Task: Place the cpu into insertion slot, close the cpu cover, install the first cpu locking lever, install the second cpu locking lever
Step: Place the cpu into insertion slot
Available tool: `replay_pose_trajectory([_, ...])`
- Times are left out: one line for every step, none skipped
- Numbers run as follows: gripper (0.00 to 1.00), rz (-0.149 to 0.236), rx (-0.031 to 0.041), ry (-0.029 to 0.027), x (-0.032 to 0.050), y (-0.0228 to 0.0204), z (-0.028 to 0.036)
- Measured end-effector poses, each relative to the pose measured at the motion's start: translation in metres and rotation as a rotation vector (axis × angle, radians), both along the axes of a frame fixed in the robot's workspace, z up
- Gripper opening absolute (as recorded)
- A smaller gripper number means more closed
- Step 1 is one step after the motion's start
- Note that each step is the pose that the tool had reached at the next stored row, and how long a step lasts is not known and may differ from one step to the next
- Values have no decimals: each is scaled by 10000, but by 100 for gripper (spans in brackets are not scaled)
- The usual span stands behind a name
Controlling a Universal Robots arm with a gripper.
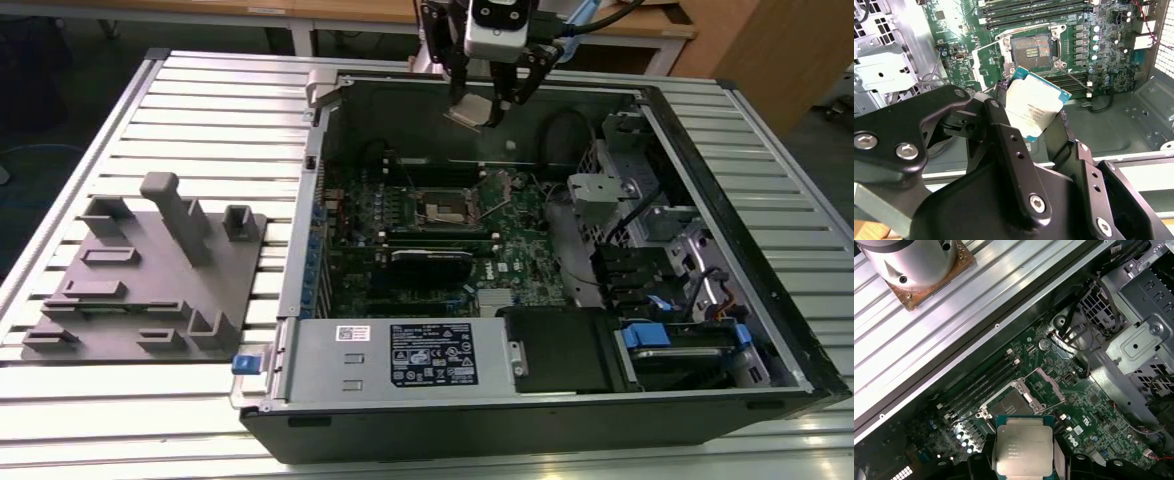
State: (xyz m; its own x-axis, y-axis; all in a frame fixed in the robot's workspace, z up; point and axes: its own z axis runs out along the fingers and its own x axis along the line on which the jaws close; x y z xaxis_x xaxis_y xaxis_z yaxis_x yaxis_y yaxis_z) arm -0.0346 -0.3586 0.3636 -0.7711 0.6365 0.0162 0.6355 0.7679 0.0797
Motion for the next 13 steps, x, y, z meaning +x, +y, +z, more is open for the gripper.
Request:
replay_pose_trajectory([54, 0, 0, 0, 0, 0, 0])
replay_pose_trajectory([54, 0, 1, 0, 0, 0, 0])
replay_pose_trajectory([54, -1, 0, 0, 0, 0, 0])
replay_pose_trajectory([54, -5, 0, 0, 0, 0, 0])
replay_pose_trajectory([54, -12, 0, 0, 0, 0, 0])
replay_pose_trajectory([54, -24, 0, 0, 0, 0, 0])
replay_pose_trajectory([54, -44, 1, 0, 0, 0, 0])
replay_pose_trajectory([54, -74, 0, 0, 0, 0, 0])
replay_pose_trajectory([54, -114, 0, 0, 0, 0, 0])
replay_pose_trajectory([54, -162, 0, 0, 0, 0, 0])
replay_pose_trajectory([54, -218, 1, 0, 0, 0, 0])
replay_pose_trajectory([54, -272, 1, 0, 0, 0, -1])
replay_pose_trajectory([54, -326, 1, 0, 0, 0, -1])
